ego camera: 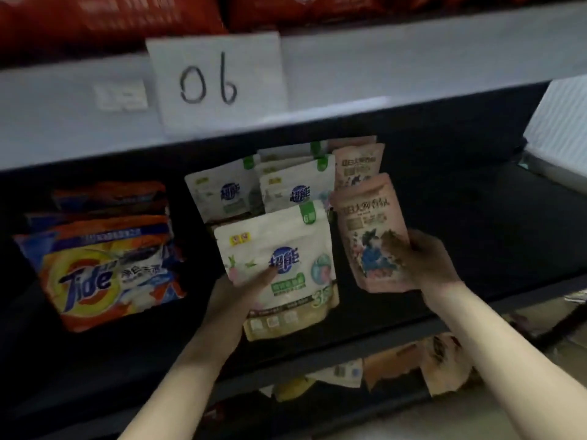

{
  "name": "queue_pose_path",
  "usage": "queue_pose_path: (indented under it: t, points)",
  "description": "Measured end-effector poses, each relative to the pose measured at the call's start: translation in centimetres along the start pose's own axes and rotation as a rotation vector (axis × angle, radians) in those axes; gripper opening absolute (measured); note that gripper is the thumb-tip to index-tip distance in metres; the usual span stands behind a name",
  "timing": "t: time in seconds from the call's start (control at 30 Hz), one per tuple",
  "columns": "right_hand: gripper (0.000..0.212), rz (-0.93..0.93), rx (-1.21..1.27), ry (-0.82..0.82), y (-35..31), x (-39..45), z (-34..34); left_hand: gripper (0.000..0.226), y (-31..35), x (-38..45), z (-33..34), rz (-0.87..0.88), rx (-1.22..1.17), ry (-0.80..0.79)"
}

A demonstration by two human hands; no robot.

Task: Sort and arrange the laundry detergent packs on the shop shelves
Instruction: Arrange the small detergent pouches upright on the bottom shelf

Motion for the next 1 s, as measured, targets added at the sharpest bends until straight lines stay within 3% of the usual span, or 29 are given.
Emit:
queue_pose_path:
  t: [0.17, 0.3, 0.43, 0.53, 0.63, 0.77, 0.87, 1.0]
  points:
    - [0.008, -0.074, 0.062, -0.062, 2.3, 5.3, 1.3, 0.025, -0.4, 6.0, -2.4, 0.188, 0.112, 0.056]
    - [0.009, -0.04, 0.317, 0.034, 3.6, 10.0, 1.3, 0.025, -0.5, 10.3, -4.9, 0.342, 0.123, 0.081]
    - [0.02, -0.078, 0.43, 0.096, 4.3, 14.8, 1.5, 0.042, -1.4, 14.3, -5.8, 0.443, 0.086, 0.199]
    - [0.014, -0.048, 0.548, 0.07, 4.4, 17.4, 2.4, 0.05, -2.3, 16.1, -5.6, 0.506, 0.088, 0.257]
    - [0.019, -0.03, 0.558, 0.042, 4.8, 19.3, 3.5, 0.065, -3.2, 17.5, -6.0, 0.49, 0.124, 0.244]
    - [0.03, -0.082, 0.529, 0.05, 5.6, 20.2, 3.9, 0.097, -4.0, 18.6, -7.8, 0.342, 0.247, 0.125]
    - [0.044, -0.125, 0.518, 0.071, 5.6, 20.4, 3.4, 0.087, -4.7, 18.8, -7.9, 0.283, 0.266, 0.072]
    - [0.048, -0.133, 0.467, 0.068, 5.4, 20.0, 3.6, 0.074, -4.5, 18.2, -7.3, 0.341, 0.279, 0.259]
Point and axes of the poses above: each hand's wrist, its own x-axis towards the middle knuckle, its own z-axis out of the palm, y = z × x, the point moved 1 cm from there along x, towards the middle knuckle, and after that the axes turned 10 degrees about x, right-handed, at the moved point
